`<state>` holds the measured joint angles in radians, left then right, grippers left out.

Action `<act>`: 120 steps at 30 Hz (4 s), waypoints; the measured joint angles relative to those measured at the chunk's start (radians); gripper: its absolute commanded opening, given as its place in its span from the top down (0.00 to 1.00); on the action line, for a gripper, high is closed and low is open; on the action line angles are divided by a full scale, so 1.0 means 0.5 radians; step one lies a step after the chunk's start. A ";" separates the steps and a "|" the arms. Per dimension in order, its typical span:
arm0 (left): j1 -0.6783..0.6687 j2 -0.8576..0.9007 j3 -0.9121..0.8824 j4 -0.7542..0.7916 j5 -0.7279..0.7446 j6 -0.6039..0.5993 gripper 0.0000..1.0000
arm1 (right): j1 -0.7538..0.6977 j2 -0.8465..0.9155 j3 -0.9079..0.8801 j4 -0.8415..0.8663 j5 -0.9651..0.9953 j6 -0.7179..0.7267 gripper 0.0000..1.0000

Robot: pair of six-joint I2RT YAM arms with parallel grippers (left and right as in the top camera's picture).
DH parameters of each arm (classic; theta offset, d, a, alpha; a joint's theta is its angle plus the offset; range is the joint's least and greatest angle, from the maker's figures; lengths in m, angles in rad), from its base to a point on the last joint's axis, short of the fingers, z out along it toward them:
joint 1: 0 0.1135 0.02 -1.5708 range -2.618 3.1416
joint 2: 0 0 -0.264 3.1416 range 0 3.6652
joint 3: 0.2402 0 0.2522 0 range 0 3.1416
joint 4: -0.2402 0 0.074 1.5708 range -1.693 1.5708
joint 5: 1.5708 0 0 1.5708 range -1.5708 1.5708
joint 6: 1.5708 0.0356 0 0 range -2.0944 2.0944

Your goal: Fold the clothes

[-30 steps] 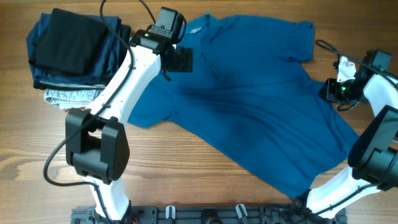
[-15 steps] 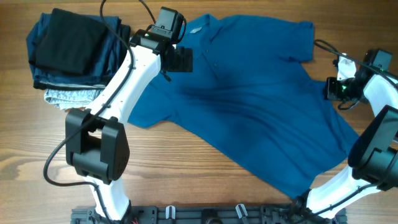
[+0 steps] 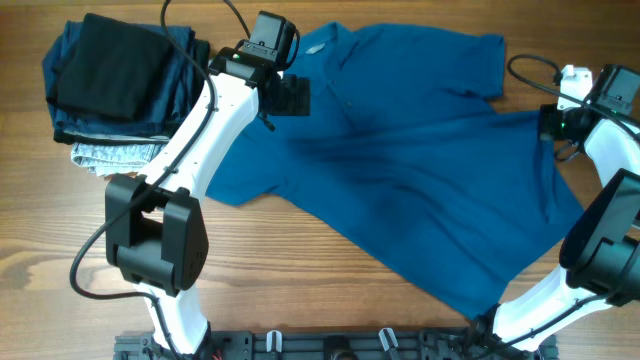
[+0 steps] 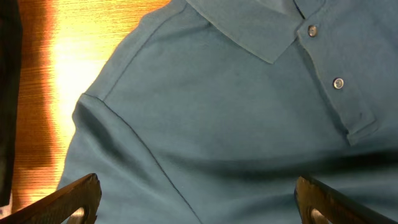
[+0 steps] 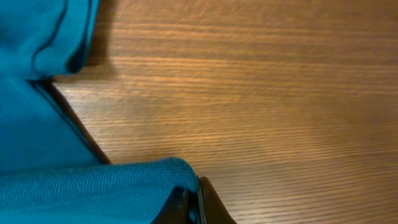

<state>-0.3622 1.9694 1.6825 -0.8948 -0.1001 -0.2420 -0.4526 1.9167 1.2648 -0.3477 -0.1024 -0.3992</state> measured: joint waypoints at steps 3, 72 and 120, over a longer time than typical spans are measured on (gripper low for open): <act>0.000 0.000 0.000 -0.001 0.000 0.000 0.00 | -0.002 0.000 0.002 0.095 0.072 0.010 0.00; 0.000 0.000 0.000 -0.004 0.000 0.000 0.00 | -0.031 -0.206 -0.314 -0.715 0.581 1.333 0.59; 0.000 0.000 0.000 -0.005 0.000 0.000 0.00 | -0.259 0.180 -0.011 -0.124 0.766 0.639 0.36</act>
<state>-0.3622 1.9694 1.6825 -0.8970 -0.1001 -0.2420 -0.5819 2.0068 1.2591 -0.4099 0.2806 -0.0795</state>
